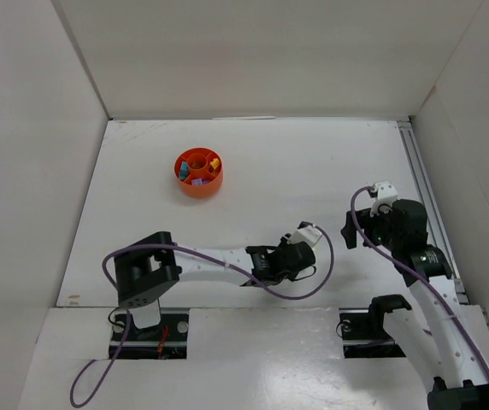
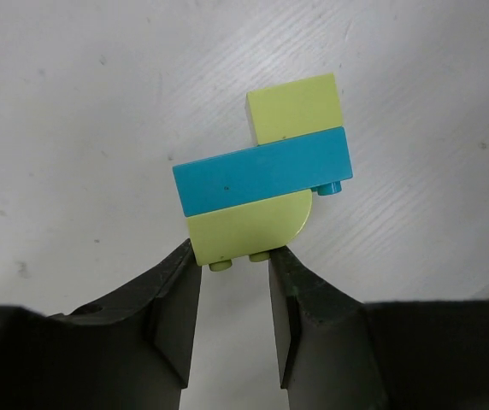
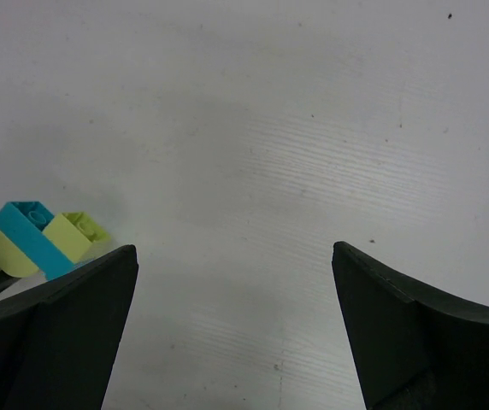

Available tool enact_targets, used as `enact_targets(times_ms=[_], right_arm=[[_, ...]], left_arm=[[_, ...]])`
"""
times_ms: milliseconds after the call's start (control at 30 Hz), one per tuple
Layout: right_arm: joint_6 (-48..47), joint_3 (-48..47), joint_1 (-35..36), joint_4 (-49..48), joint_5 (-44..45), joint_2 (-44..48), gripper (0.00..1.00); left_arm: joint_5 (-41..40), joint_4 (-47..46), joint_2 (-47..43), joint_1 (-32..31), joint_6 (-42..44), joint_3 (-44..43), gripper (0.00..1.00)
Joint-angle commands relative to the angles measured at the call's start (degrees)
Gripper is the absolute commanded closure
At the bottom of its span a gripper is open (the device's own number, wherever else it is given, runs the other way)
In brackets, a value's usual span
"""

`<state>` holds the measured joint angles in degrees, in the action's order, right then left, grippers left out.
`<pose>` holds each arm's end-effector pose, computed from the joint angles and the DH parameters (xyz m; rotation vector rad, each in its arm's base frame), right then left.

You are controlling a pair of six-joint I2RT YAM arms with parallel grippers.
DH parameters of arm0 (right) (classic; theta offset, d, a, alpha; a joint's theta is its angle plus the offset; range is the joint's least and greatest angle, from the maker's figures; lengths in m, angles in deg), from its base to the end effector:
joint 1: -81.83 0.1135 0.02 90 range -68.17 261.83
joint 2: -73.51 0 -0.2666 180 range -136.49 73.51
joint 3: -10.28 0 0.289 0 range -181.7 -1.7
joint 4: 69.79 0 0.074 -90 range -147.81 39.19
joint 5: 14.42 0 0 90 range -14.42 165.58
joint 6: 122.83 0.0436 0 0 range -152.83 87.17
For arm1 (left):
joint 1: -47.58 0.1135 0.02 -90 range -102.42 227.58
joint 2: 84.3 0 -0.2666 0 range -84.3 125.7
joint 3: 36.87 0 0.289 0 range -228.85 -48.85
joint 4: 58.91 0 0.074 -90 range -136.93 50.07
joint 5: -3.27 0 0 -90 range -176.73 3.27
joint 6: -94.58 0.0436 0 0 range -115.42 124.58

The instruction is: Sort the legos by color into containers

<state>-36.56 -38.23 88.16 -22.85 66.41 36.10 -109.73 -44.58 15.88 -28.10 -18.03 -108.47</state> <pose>0.1848 0.0275 0.2626 -0.2818 2.1761 0.2012 0.1166 -0.3877 0.1599 0.8372 2.1288 -0.4477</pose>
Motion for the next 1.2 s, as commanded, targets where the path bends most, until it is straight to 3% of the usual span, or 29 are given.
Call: enact_targets(times_ms=[0, 133, 233, 300, 500, 800, 1000, 1167], right_arm=[[-2.7, 0.0, -0.4, -4.6, -4.8, 2.4, 0.0], [-2.2, 0.5, -0.4, -4.1, -3.8, 3.0, 0.0], [-2.2, 0.5, -0.4, -4.1, -3.2, 3.0, 0.0], [-3.6, 0.5, -0.4, -5.6, -6.4, 1.9, 0.0], [-1.6, -0.6, -0.4, -6.1, -22.9, -3.9, 0.0], [3.3, -7.1, -0.4, -10.6, -54.9, -23.7, 0.0], [10.5, -11.1, -0.9, -14.7, -58.2, -25.8, 0.0], [11.0, -12.3, -0.9, -11.5, -58.2, -25.8, 0.0]], left_arm=[[-4.2, -3.9, -7.6, 0.4, 6.0, 1.0, 0.7], [-2.0, -4.6, -8.8, 3.2, 8.4, 2.9, 0.7], [-0.1, -4.6, -8.2, 5.0, 8.4, 2.9, 0.75], [-0.1, -5.8, -8.8, 5.0, 8.9, 3.5, 0.75], [2.0, -8.2, -15.3, 5.0, 11.9, 7.3, 0.75], [6.0, -10.8, -26.3, 3.4, 15.8, 12.6, 0.75], [4.4, -9.6, -27.5, 3.4, 16.4, 13.1, 0.75], [1.8, -9.6, -29.2, 2.9, 16.9, 13.1, 0.77]])
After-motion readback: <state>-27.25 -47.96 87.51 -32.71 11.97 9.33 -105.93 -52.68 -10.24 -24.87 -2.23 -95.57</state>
